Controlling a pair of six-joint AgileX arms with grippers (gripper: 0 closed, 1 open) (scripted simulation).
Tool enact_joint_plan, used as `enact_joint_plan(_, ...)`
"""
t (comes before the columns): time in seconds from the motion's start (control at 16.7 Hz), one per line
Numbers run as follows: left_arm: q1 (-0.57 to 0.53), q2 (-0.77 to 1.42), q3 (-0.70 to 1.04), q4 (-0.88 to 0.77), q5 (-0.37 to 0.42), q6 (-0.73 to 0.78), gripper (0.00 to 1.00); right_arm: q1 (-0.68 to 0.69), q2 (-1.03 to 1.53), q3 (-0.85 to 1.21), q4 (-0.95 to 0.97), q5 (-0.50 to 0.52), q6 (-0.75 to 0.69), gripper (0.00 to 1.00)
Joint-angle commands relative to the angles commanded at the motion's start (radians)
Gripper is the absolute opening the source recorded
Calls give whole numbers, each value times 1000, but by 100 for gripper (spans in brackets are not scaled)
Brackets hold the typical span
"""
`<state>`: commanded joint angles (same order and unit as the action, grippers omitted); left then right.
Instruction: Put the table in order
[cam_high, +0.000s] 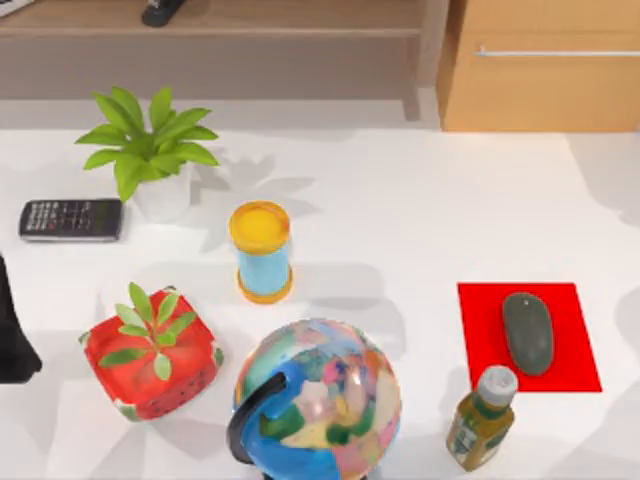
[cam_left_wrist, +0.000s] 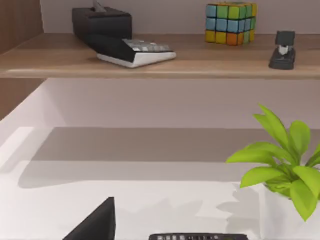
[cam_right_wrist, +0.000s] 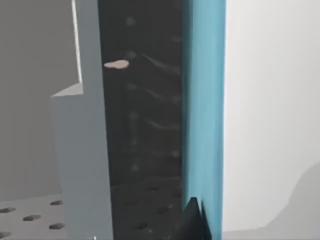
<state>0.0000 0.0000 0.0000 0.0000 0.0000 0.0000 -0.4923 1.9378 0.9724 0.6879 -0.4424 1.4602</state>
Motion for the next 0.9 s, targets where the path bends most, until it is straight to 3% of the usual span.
enact_joint_plan(0.36,0,0,0,0,0,0,100,7,38,39,-6,15,4,0)
enact_joint_plan(0.9,0,0,0,0,0,0,100,7,38,39,-6,15,4,68)
